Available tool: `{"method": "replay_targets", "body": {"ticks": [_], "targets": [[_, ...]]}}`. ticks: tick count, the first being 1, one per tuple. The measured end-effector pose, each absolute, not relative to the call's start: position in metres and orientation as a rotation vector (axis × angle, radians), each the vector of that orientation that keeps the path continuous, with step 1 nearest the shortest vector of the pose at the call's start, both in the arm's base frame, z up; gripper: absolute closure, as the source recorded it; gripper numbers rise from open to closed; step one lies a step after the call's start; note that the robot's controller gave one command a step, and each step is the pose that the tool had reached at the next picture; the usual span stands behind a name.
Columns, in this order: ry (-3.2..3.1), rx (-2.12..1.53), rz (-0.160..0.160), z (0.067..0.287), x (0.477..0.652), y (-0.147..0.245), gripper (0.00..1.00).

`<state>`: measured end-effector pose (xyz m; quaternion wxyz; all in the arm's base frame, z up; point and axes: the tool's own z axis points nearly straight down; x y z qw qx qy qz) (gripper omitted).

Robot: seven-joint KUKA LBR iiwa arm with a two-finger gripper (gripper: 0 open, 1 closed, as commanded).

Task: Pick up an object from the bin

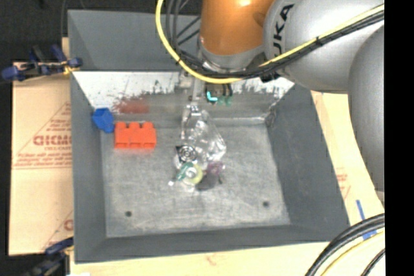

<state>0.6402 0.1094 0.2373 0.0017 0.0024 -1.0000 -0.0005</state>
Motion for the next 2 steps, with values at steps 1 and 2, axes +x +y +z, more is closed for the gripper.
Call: {"method": "replay_targets", "body": {"ticks": [1, 2], "targets": [[-3.126, 0.286, 0.002, 0.0791, 0.6453, 0.2152, 0.00], [-3.133, 0.279, -0.006, 0.0844, 0.6475, 0.2145, 1.00]]}}
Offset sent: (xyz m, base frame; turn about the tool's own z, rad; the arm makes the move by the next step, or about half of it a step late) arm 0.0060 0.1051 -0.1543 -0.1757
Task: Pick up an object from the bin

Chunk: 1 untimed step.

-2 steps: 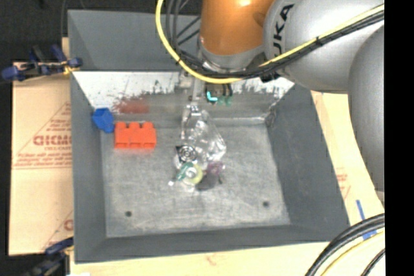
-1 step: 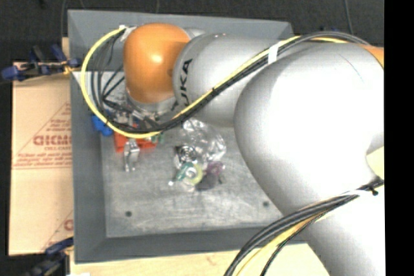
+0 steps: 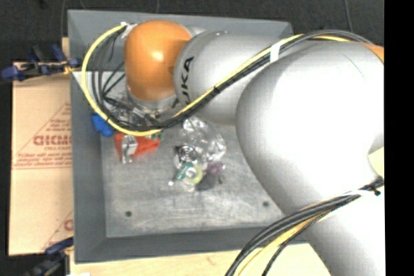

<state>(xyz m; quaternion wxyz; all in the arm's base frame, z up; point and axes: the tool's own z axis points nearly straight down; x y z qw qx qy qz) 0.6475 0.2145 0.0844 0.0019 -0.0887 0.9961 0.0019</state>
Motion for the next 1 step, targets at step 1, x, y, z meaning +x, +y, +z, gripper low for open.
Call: {"method": "replay_targets", "body": {"ticks": [1], "targets": [[3.118, -0.273, 0.007, 0.1991, 0.6362, 0.2036, 1.00]]}}
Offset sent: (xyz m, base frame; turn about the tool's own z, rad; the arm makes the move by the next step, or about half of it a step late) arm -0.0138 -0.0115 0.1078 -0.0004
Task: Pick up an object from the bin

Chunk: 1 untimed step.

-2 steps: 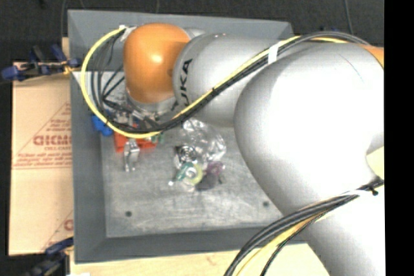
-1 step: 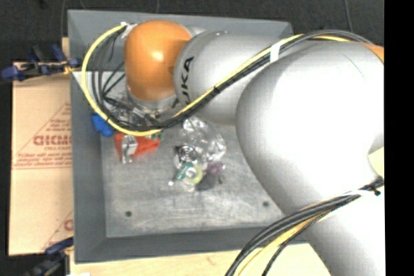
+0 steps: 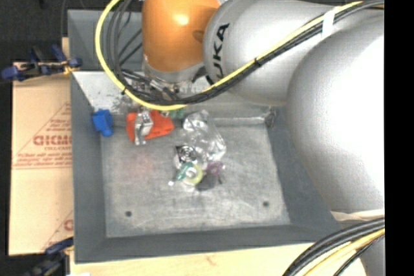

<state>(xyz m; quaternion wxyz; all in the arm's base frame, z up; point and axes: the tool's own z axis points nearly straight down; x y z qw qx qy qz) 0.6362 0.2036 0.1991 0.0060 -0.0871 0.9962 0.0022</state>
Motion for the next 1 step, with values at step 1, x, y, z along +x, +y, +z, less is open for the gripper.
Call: {"method": "replay_targets", "body": {"ticks": [1], "targets": [[3.119, -0.243, 0.008, 0.3162, 0.6322, 0.2034, 1.00]]}}
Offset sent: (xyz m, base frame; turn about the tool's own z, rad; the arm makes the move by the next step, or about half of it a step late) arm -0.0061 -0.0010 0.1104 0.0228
